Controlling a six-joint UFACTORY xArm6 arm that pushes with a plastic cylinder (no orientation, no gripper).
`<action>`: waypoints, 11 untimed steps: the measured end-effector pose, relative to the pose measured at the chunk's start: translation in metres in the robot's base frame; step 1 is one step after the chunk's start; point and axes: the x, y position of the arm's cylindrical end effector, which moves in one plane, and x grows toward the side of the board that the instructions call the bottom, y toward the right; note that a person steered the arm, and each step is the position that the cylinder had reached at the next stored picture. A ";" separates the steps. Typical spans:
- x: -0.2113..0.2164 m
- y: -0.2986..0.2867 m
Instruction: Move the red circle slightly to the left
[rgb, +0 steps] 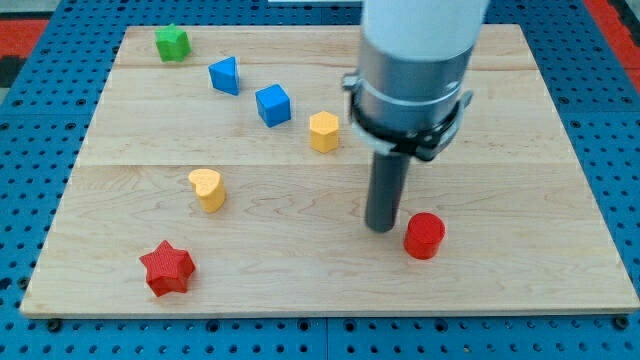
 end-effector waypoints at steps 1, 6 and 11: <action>0.047 -0.004; -0.040 0.197; -0.054 0.127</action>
